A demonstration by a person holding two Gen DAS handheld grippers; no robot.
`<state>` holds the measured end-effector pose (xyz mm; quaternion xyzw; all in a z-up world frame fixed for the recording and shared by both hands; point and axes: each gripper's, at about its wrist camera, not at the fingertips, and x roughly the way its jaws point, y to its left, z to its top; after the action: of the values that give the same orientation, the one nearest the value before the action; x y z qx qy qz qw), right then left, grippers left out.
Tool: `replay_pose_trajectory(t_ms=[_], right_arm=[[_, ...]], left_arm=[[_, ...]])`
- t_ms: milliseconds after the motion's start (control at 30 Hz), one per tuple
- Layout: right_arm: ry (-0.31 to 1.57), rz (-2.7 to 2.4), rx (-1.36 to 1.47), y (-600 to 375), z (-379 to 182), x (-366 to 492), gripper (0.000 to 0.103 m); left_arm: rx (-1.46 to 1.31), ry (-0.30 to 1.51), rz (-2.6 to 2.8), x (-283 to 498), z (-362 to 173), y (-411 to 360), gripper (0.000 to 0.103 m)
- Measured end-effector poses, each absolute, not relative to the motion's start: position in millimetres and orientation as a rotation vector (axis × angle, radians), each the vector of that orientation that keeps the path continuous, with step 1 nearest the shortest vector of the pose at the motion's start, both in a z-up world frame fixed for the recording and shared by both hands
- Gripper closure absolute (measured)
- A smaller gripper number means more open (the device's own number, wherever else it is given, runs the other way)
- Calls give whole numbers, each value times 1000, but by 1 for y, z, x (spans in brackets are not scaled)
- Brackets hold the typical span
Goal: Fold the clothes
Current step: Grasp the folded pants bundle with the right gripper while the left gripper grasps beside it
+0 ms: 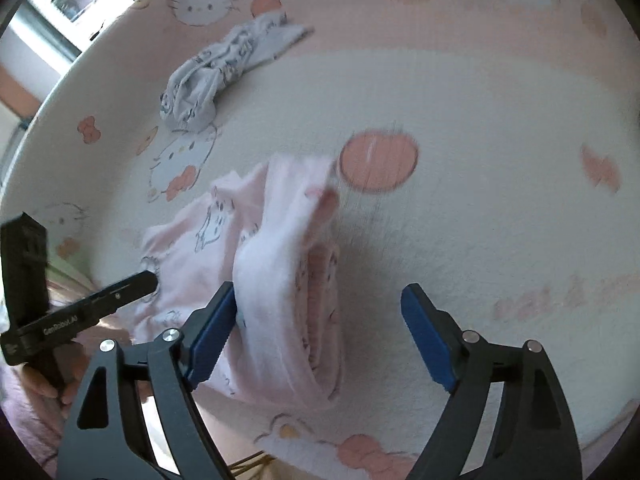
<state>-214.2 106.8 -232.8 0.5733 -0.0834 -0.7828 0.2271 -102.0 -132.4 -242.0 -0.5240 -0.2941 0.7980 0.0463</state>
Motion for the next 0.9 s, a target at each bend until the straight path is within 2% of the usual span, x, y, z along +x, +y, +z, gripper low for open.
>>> replay_pose_trajectory(t_ms=[133, 200, 300, 367, 400, 433, 500, 533, 600, 633, 667, 700, 733, 767, 867, 900], right_arm=[[-135, -2149, 1570, 94, -235, -209, 15], [-75, -2147, 1551, 85, -233, -207, 17], [10, -2131, 1515, 72, -225, -201, 48], [99, -2137, 1492, 67, -218, -195, 48], [106, -2145, 1505, 70, -220, -196, 46], [67, -2156, 1535, 75, -223, -200, 30], [-32, -2169, 1581, 86, -229, -208, 20], [-41, -2168, 1579, 86, -229, -209, 18], [0, -2176, 1566, 83, -229, -207, 16], [45, -2187, 1548, 79, -229, -203, 19], [49, -2175, 1530, 77, -228, -201, 25], [25, -2147, 1511, 76, -225, -200, 46], [6, -2134, 1508, 76, -224, -201, 51], [-12, -2132, 1515, 78, -223, -202, 53], [-83, -2130, 1517, 89, -220, -203, 60], [-110, -2132, 1515, 96, -216, -202, 61]], left_arm=[[-1577, -846, 2450, -98, -243, -115, 46], [-1553, -897, 2444, -97, -242, -117, 45], [-1516, -981, 2391, -95, -241, -119, 49], [-1549, -979, 2415, -96, -244, -126, 58], [-1570, -976, 2433, -97, -245, -129, 58], [-1579, -992, 2437, -96, -246, -133, 64], [-1597, -994, 2438, -96, -247, -136, 64], [-1607, -970, 2442, -98, -247, -134, 63], [-1629, -816, 2474, -103, -243, -115, 49], [-1641, -745, 2485, -106, -241, -105, 38], [-1658, -689, 2500, -108, -239, -97, 37], [-1675, -632, 2515, -111, -237, -89, 38], [-1685, -588, 2526, -113, -236, -82, 46], [-1673, -605, 2527, -113, -235, -79, 60], [-1662, -652, 2546, -118, -226, -71, 74], [-1657, -658, 2553, -120, -222, -68, 74]])
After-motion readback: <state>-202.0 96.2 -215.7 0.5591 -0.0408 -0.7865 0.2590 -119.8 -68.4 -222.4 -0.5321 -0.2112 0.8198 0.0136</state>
